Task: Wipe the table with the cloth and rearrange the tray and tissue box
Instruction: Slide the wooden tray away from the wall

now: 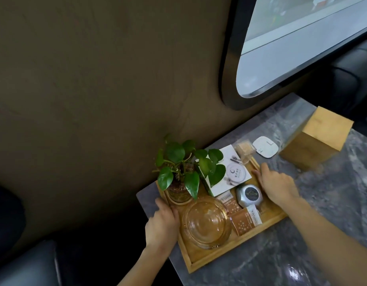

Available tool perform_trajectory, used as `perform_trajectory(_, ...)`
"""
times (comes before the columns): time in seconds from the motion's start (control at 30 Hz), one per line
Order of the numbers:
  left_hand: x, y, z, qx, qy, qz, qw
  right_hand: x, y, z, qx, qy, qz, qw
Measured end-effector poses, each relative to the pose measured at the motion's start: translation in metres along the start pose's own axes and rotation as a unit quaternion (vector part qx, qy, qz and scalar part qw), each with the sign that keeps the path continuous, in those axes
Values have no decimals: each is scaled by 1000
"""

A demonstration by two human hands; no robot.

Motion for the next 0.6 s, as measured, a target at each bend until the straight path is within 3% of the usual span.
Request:
perform_trajectory(0.2,3,3,-3,-6,4,-1,1000,-3,4,-2,-108,-48,-14,993)
perform_trajectory(0.37,-1,-1,3,0,17,-37,999,-12,10,6,-138,-51,-17,989)
perform_trajectory(0.5,-12,-3,12,27,68,-130,989,-31,9,23,-159,-35,-15,986)
perform_trajectory(0.6,-25,1,20,32,75,-113,990,-51,1,47,-147,-12,-17,989)
Point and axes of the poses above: each hand's wrist, its own z-axis away from the middle knuckle, its own y-axis out of the palm, x = y × z, the point moved 2 cm from there along -z, towards the middle knuckle, and after that the axes turned 2 degrees about y, right-handed, at the moved point
